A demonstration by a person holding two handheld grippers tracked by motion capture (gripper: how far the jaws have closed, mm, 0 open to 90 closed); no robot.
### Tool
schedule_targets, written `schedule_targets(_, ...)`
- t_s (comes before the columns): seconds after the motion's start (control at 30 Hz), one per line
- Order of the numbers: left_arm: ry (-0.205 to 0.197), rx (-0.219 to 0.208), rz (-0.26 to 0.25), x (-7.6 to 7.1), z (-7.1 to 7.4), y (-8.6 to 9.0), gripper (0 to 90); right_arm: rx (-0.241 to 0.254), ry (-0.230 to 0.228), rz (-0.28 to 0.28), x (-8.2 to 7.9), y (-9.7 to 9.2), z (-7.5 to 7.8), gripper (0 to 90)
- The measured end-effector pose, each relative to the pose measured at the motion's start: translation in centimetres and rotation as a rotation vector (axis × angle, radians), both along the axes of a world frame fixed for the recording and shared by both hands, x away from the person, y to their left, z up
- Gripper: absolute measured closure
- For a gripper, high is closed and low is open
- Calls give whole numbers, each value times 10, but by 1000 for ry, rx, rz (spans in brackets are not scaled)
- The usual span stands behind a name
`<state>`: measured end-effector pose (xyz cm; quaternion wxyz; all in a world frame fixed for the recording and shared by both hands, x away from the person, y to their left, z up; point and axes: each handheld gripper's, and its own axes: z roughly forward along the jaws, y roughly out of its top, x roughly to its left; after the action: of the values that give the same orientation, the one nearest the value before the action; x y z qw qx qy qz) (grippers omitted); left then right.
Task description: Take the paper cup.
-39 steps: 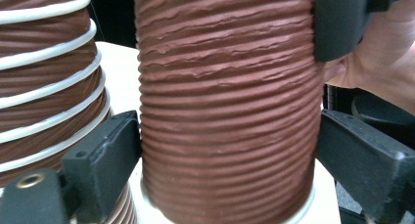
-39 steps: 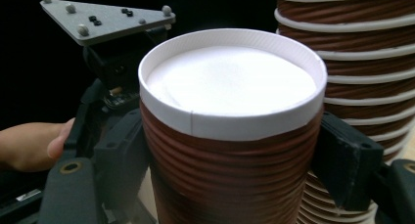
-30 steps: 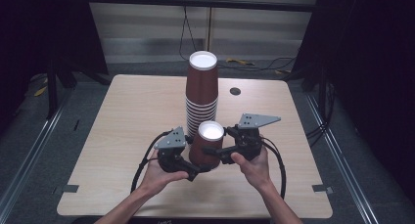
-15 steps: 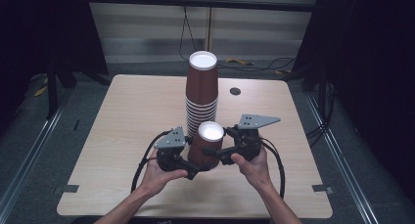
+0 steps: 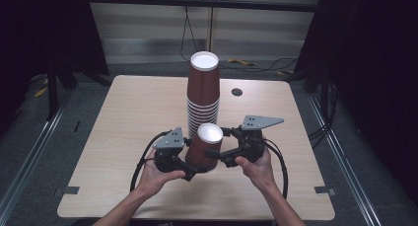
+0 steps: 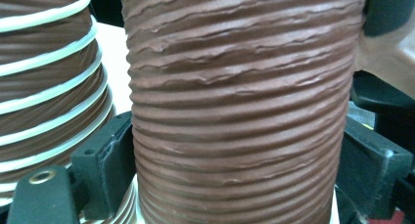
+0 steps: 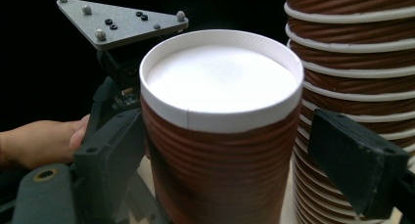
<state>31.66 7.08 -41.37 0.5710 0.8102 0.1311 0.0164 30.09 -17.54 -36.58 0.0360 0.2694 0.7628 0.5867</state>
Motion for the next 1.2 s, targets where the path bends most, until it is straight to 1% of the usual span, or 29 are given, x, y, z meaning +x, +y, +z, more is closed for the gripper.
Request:
schedule_targets(0.1,1,12,5,1,1,3,138,-1,-4,-1,0,-3,1,142)
schedule_targets(0.2,2,27,12,3,3,7,139,-14,-3,-10,-1,-7,1,142)
schedule_targets(0.3,7,33,14,3,3,8,139,-14,-1,-15,-1,-10,1,143)
schedule_targets(0.4,6,48,15,4,2,10,139,-20,0,-21,-1,-13,2,143)
schedule_targets(0.43,5,62,23,4,3,11,139,-29,9,-18,-1,-15,2,145)
schedule_targets(0.47,5,62,23,4,3,11,139,-29,9,-18,-1,-15,2,145)
schedule_targets(0.5,13,76,30,6,3,13,139,-44,10,-18,-1,-17,1,145)
schedule_targets(0.53,13,76,30,6,3,13,139,-44,10,-18,-1,-17,1,145)
schedule_targets(0.57,10,82,23,7,3,13,139,-52,9,-23,-1,-18,1,145)
schedule_targets(0.63,0,98,25,6,3,13,139,-57,17,-22,0,-20,0,145)
schedule_targets(0.77,0,121,18,7,4,13,140,-75,23,-27,0,-23,-2,166)
schedule_targets(0.8,1,133,14,7,4,14,140,-81,21,-29,1,-24,-2,166)
schedule_targets(0.87,1,162,24,7,4,13,141,-86,32,-20,1,-25,-3,167)
schedule_targets(1.0,5,179,9,6,4,13,142,-109,49,-18,3,-26,-3,168)
schedule_targets(1.1,11,199,3,8,4,14,142,-117,52,-10,3,-26,-4,168)
schedule_targets(1.2,19,216,-2,7,2,12,142,-141,49,-3,3,-24,-5,168)
